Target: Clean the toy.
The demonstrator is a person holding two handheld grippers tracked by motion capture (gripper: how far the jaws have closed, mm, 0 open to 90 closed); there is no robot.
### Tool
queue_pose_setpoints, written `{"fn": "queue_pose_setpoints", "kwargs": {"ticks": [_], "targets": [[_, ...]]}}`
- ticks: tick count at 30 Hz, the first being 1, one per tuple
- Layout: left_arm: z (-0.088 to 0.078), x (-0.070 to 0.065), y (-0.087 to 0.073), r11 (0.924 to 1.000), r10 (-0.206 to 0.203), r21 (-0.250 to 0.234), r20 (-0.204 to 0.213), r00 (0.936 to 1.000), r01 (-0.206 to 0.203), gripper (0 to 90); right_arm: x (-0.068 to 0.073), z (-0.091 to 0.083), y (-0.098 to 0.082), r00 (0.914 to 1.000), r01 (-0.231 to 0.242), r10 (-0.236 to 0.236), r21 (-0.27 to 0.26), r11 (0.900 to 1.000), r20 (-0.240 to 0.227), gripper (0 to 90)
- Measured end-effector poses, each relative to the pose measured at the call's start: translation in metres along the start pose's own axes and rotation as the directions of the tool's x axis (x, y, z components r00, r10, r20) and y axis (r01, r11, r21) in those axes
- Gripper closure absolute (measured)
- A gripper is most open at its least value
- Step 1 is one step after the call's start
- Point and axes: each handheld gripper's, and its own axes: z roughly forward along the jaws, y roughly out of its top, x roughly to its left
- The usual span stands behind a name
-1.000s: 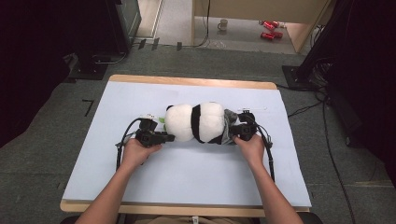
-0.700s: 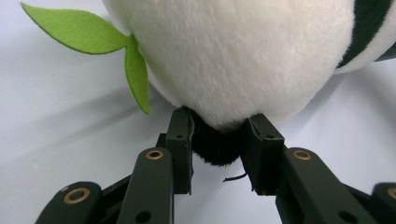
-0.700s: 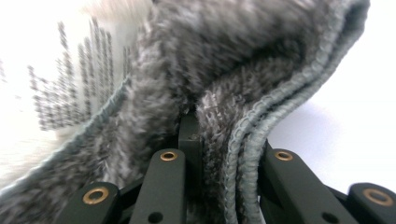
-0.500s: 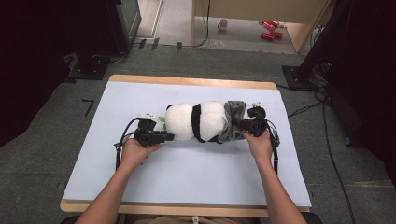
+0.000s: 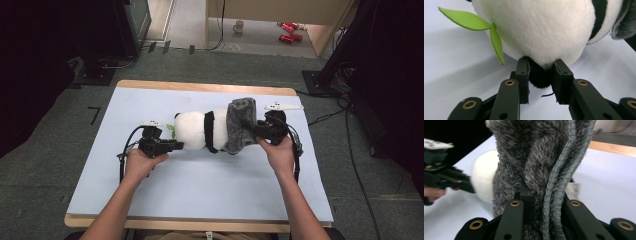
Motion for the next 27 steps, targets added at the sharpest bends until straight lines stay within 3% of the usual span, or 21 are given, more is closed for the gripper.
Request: {"fn": "queue_pose_setpoints", "kwargs": {"ticks": [6, 10, 13, 16, 22, 24, 27], "targets": [[-0.002, -0.001, -0.002, 0.9998, 0.021, -0.006, -0.011, 0.9997, -0.021, 69.5, 0.022, 0.009, -0.007, 0.997, 0.053, -0.048, 0.075, 0.996, -0.061, 77.4], [-0.001, -0.001, -0.003, 0.9978, 0.065, -0.006, -0.035, 0.9972, -0.066, 66.4, 0.025, 0.026, -0.017, 0.9961, 0.082, -0.076, 0.143, 0.986, -0.045, 77.4], [-0.001, -0.001, -0.005, 0.9923, 0.121, -0.022, -0.054, 0.9912, -0.122, 58.9, 0.022, 0.031, -0.02, 0.997, 0.073, -0.069, 0.134, 0.988, -0.035, 77.4], [-0.005, -0.001, -0.006, 0.9813, 0.178, -0.061, -0.068, 0.9817, -0.182, 47.1, 0.018, 0.033, -0.02, 0.9974, 0.071, -0.069, 0.129, 0.989, -0.022, 77.3], [-0.013, 0.004, -0.006, 0.9741, 0.189, -0.114, -0.062, 0.9801, -0.195, 34.6, 0.016, 0.036, -0.016, 0.9974, 0.07, -0.071, 0.115, 0.991, 0.007, 76.9], [-0.012, 0.002, -0.007, 0.9698, 0.212, -0.109, -0.063, 0.9752, -0.218, 31.7, 0.015, 0.038, -0.013, 0.9971, 0.073, -0.075, 0.113, 0.991, 0.016, 76.9], [-0.008, -0.004, -0.008, 0.9521, 0.277, -0.112, -0.08, 0.9576, -0.285, 28.7, 0.012, 0.042, -0.008, 0.997, 0.071, -0.074, 0.108, 0.992, 0.022, 76.9]]}}
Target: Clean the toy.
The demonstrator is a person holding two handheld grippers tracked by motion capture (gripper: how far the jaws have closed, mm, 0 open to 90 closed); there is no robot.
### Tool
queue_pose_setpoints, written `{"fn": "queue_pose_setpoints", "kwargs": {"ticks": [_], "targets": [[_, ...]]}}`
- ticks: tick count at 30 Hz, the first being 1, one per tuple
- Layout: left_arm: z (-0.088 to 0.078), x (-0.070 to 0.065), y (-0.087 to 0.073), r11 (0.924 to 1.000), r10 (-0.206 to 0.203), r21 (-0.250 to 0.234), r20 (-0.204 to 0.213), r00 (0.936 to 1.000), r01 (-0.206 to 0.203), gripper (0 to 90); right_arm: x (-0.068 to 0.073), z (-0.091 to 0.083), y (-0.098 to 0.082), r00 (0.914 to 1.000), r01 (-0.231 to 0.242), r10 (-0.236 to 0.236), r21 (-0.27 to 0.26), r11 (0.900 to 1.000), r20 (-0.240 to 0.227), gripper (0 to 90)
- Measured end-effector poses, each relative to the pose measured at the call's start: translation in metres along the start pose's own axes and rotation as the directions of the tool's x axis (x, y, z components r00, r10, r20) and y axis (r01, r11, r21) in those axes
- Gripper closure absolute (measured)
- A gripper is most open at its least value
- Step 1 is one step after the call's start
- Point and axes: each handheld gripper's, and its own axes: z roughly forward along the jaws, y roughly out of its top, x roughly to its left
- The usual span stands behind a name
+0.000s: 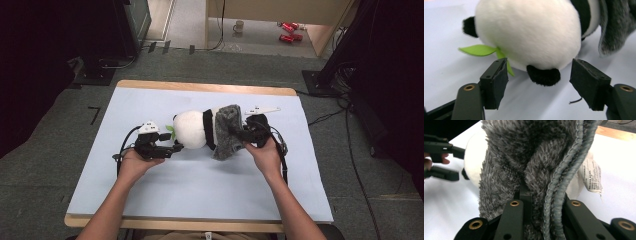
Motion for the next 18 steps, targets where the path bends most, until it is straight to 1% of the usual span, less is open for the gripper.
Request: {"fn": "queue_pose_setpoints", "kwargs": {"ticks": [1, 2, 6, 8, 10, 11, 13, 16, 18], "targets": [[0.001, -0.001, 0.001, 0.9998, 0.021, -0.003, -0.006, 0.9998, -0.021, 27.8, -0.001, 0.001, 0.001, 1.0, -0.006, 0.006, -0.002, 1.0, 0.0, 76.9], [0.002, -0.002, 0.001, 0.9995, 0.03, -0.009, -0.008, 0.9995, -0.03, 27.6, -0.002, 0.002, 0.003, 1.0, -0.007, 0.007, -0.006, 1.0, 0.0, 76.9], [0.005, -0.002, 0.004, 0.9984, 0.043, -0.036, 0.004, 0.9991, -0.043, 25.9, -0.006, 0.005, 0.008, 0.9999, -0.011, 0.011, -0.014, 1.0, 0.007, 76.7], [0.007, -0.001, 0.005, 0.999, 0.037, -0.026, 0.007, 0.9993, -0.037, 25.9, -0.007, 0.006, 0.011, 0.9999, -0.013, 0.013, -0.015, 1.0, 0.007, 76.7], [0.011, 0.001, 0.004, 0.9995, 0.02, -0.023, 0.016, 0.9997, -0.019, 25.8, -0.009, 0.008, 0.012, 0.9998, -0.019, 0.019, -0.017, 1.0, 0.003, 76.8], [0.013, 0.002, 0.004, 0.9995, 0.01, -0.029, 0.02, 0.9998, -0.01, 25.8, -0.01, 0.009, 0.013, 0.9997, -0.025, 0.025, -0.014, 1.0, -0.001, 76.7], [0.017, 0.003, 0.005, 0.9993, 0.008, -0.038, 0.022, 0.9997, -0.007, 25.9, -0.013, 0.011, 0.013, 0.9996, -0.028, 0.028, -0.015, 0.999, 0.0, 76.7], [0.022, 0.005, 0.007, 0.999, 0.006, -0.045, 0.016, 0.9999, -0.005, 25.6, -0.015, 0.012, 0.014, 0.9995, -0.032, 0.032, -0.023, 0.999, 0.005, 76.4], [0.026, 0.006, 0.007, 0.9989, -0.003, -0.047, 0.006, 1.0, 0.004, 25.8, -0.016, 0.013, 0.015, 0.9994, -0.031, 0.032, -0.025, 0.999, 0.013, 76.1]]}}
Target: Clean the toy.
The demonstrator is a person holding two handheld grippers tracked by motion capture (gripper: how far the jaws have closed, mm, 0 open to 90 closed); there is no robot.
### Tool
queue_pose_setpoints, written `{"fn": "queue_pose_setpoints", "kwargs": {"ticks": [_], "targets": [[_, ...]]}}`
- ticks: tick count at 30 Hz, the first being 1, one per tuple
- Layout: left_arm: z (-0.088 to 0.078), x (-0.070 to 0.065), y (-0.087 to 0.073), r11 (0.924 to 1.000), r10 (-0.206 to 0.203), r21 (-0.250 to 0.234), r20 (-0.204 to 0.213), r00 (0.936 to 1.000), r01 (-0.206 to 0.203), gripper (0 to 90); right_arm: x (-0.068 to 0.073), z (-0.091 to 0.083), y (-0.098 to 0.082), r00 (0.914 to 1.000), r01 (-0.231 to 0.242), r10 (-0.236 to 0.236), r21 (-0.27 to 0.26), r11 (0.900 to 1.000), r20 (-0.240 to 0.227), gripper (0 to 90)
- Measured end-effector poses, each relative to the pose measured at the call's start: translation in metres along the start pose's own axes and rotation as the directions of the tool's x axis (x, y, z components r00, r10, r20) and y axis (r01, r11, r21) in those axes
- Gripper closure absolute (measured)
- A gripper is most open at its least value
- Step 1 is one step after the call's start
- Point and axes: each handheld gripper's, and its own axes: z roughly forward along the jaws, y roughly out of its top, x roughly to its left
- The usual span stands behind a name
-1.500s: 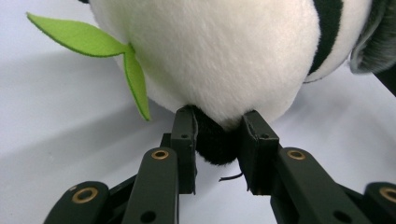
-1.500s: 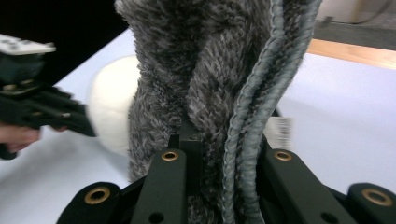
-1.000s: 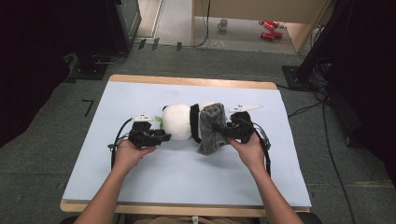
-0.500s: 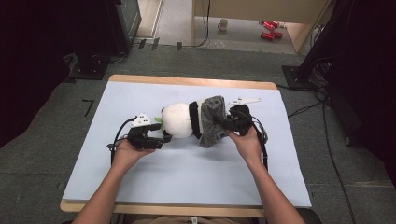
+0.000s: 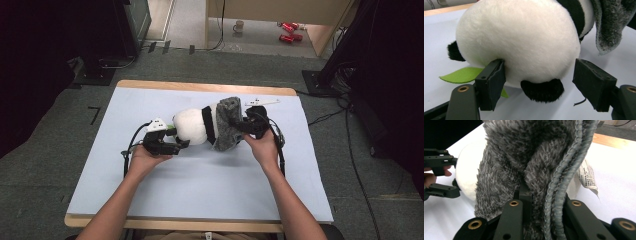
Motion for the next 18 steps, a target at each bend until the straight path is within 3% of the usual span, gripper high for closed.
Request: {"fn": "queue_pose_setpoints", "kwargs": {"ticks": [7, 11, 15, 18], "targets": [[0.011, 0.0, 0.001, 0.9988, -0.045, 0.016, -0.05, 0.9978, 0.046, 38.2, 0.0, -0.001, -0.002, 0.9999, 0.001, -0.001, -0.009, 1.0, 0.016, 75.1], [0.013, -0.001, 0.006, 0.9923, -0.115, 0.038, -0.073, 0.9908, 0.118, 54.4, -0.001, -0.006, -0.004, 0.9996, -0.025, 0.025, -0.017, 1.0, -0.009, 74.7], [0.01, -0.001, 0.016, 0.9788, -0.191, 0.07, -0.029, 0.9812, 0.193, 64.2, 0.008, -0.017, -0.001, 0.9994, -0.029, 0.028, -0.028, 0.999, -0.022, 76.0], [0.006, -0.005, 0.024, 0.963, -0.256, 0.094, 0.027, 0.9662, 0.253, 65.8, 0.018, -0.03, 0.0, 0.999, -0.017, 0.015, -0.048, 0.999, -0.042, 76.7]]}}
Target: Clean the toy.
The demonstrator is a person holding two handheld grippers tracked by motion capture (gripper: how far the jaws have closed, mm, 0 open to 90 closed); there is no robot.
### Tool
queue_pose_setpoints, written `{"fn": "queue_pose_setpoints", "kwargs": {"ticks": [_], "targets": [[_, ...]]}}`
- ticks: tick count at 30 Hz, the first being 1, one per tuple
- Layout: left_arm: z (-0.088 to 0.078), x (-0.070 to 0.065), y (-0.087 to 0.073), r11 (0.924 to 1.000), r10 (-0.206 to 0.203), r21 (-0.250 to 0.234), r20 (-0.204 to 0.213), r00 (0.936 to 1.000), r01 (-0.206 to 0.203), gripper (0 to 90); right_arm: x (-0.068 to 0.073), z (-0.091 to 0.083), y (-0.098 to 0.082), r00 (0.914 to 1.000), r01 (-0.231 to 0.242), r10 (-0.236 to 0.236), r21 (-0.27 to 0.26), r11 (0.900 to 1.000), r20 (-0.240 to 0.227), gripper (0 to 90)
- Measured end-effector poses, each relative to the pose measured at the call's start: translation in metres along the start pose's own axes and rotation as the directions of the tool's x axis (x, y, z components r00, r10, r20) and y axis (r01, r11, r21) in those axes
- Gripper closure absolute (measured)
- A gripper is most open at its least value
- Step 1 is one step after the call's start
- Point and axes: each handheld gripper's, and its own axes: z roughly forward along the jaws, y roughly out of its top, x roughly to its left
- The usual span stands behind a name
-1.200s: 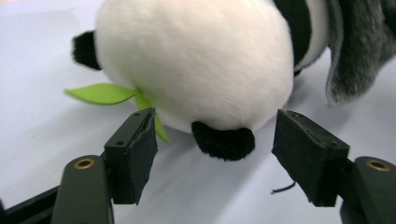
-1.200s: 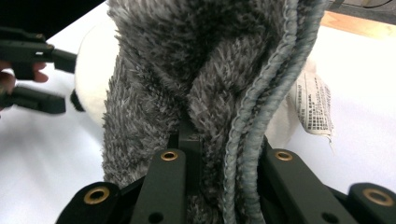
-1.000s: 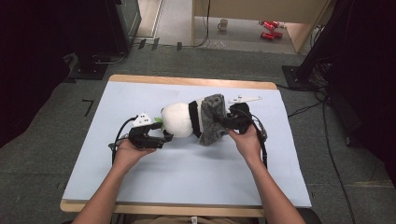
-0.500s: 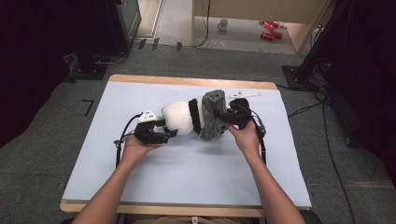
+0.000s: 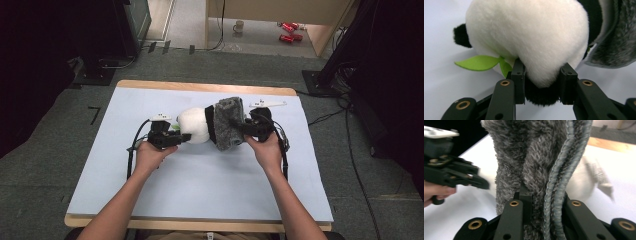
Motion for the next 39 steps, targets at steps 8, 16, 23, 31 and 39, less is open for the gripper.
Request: {"fn": "queue_pose_setpoints", "kwargs": {"ticks": [8, 16, 23, 31, 39], "targets": [[-0.022, -0.025, 0.007, 0.9935, -0.108, 0.044, 0.069, 0.9917, 0.105, 65.7, 0.042, -0.015, 0.001, 0.9931, 0.049, -0.052, -0.028, 0.998, -0.105, 76.9], [-0.015, -0.019, 0.003, 0.9878, -0.153, 0.043, 0.086, 0.9844, 0.15, 65.1, 0.071, 0.036, -0.022, 0.982, 0.113, -0.093, 0.115, 0.987, -0.164, 77.1], [-0.004, -0.015, -0.003, 0.9938, -0.09, 0.066, -0.002, 0.996, 0.09, 64.8, 0.058, 0.058, -0.034, 0.9859, 0.15, -0.138, 0.139, 0.979, -0.094, 77.4], [-0.007, -0.006, -0.007, 0.9933, -0.096, 0.064, -0.014, 0.9953, 0.096, 64.9, 0.039, 0.052, -0.031, 0.9905, 0.137, -0.135, 0.144, 0.98, -0.027, 78.3], [-0.008, -0.001, -0.01, 0.9942, -0.089, 0.06, -0.004, 0.996, 0.09, 64.9, 0.037, 0.052, -0.027, 0.9861, 0.166, -0.162, 0.17, 0.971, -0.038, 78.6]]}}
